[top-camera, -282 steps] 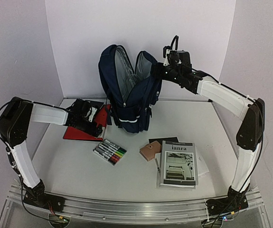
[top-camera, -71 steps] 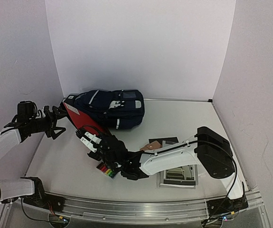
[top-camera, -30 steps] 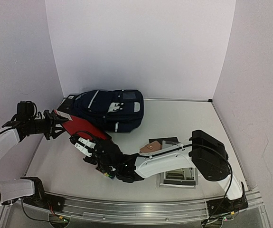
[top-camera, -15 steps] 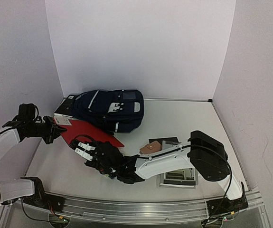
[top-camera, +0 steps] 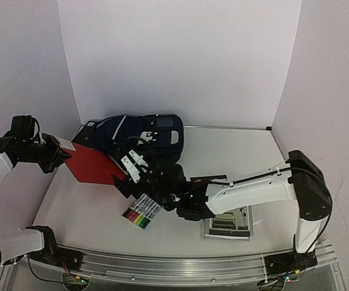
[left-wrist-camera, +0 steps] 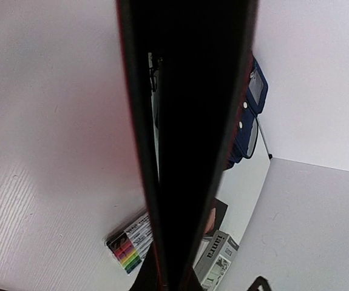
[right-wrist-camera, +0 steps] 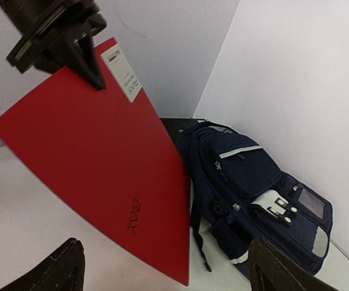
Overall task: Pack the student bag
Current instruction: Pick up the files from the center of the board, then adjust the student bag at the center of the board.
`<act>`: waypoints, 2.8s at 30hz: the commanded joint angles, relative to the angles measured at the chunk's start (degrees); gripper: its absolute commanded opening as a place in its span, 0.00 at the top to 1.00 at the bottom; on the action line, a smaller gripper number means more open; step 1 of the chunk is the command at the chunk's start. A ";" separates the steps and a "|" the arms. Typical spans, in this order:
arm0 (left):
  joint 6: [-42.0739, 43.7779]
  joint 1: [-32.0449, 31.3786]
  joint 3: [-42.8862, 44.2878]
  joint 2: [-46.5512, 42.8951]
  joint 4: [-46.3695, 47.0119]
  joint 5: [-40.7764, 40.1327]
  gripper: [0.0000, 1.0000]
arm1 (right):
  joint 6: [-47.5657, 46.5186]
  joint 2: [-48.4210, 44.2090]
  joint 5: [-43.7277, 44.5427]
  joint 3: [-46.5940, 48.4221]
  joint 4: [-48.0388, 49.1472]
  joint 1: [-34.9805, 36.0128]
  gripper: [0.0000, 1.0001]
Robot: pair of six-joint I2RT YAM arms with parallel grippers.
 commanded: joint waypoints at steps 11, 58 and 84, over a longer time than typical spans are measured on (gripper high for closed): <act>10.60 0.22 16.14 1.57 4.63 -5.20 1.00 | 34.24 3.48 -23.14 15.48 -23.38 -29.38 0.02; 10.91 0.24 15.99 1.83 7.38 -2.41 1.00 | 35.66 10.20 -25.68 23.05 -28.91 -45.21 1.00; 6.71 0.29 7.29 3.61 21.17 2.83 1.00 | 17.77 9.75 -9.44 26.60 -36.94 -32.37 0.05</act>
